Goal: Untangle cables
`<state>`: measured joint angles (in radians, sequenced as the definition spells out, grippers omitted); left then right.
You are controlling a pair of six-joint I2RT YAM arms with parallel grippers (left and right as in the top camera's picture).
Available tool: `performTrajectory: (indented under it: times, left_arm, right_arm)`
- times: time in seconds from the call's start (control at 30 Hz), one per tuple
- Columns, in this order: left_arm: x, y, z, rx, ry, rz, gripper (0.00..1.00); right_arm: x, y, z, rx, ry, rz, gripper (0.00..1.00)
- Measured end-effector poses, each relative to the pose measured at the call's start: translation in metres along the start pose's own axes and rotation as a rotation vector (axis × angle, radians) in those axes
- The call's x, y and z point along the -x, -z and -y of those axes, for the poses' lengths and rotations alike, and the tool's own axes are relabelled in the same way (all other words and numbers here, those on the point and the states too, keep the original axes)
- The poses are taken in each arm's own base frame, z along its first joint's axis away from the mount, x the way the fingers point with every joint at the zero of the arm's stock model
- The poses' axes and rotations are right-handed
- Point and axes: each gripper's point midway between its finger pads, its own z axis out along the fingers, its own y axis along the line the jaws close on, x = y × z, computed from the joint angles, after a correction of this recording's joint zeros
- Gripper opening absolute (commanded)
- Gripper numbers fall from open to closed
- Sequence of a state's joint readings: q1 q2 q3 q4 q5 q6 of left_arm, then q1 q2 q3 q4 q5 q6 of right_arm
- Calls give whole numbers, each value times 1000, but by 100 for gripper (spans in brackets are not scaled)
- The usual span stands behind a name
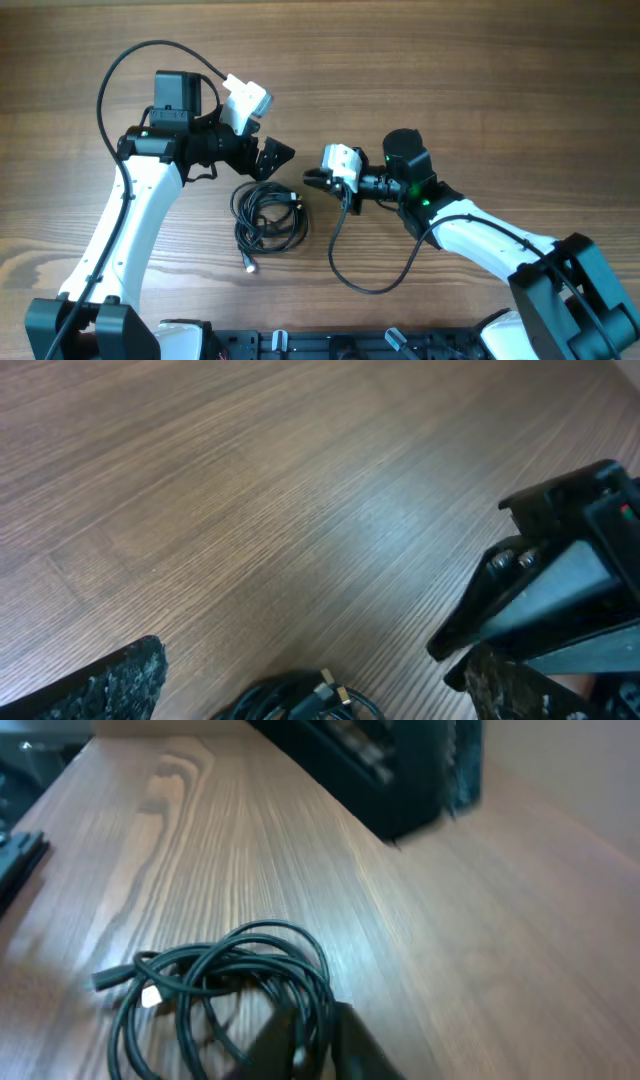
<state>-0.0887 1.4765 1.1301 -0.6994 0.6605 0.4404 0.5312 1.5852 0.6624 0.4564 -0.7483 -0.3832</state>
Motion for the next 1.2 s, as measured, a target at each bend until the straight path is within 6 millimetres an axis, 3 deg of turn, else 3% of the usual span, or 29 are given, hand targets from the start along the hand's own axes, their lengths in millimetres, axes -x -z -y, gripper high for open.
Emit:
performTrajectory:
  times: [0.1,0.17,0.27,0.37,0.4,0.47,0.57,0.63,0.77,0.93,1.07,1.2]
  left_arm:
    - [-3,0,-9,54,33,-18,100]
    - [-6,1,-20,116,96,-32,99]
    - [-13,6,-41,252,276,-49,99]
    - [-13,8,-50,305,394,-29,99]
    - [-13,8,-50,311,413,-27,100]
    - [-13,6,-49,319,437,-27,100]
    - [-14,5,-50,349,451,-33,100]
    - [-13,6,-54,377,483,-17,100]
    - [-7,6,-56,391,519,12,100]
    - [-5,2,-52,382,515,13,100]
    - [0,2,-53,382,505,34,100]
    - [0,-3,-55,377,506,29,98]
  right_arm:
    - [-17,1,-1,-12,-95,-69,35]
    - [-30,2,-8,9,-127,-120,47]
    - [-46,4,-18,46,-101,-181,49]
    - [-59,5,-34,97,-108,-239,51]
    - [-61,4,-40,114,-101,-249,56]
    - [-61,-1,-57,171,-27,-257,65]
    - [-60,-15,-89,261,244,-264,72]
    - [-56,-23,-95,268,423,-248,72]
    - [-47,-37,-84,216,583,-195,68]
    - [-65,-60,-86,228,633,-162,67]
    - [-58,-65,-99,264,695,-127,67]
    - [-55,-67,-101,264,726,-112,65]
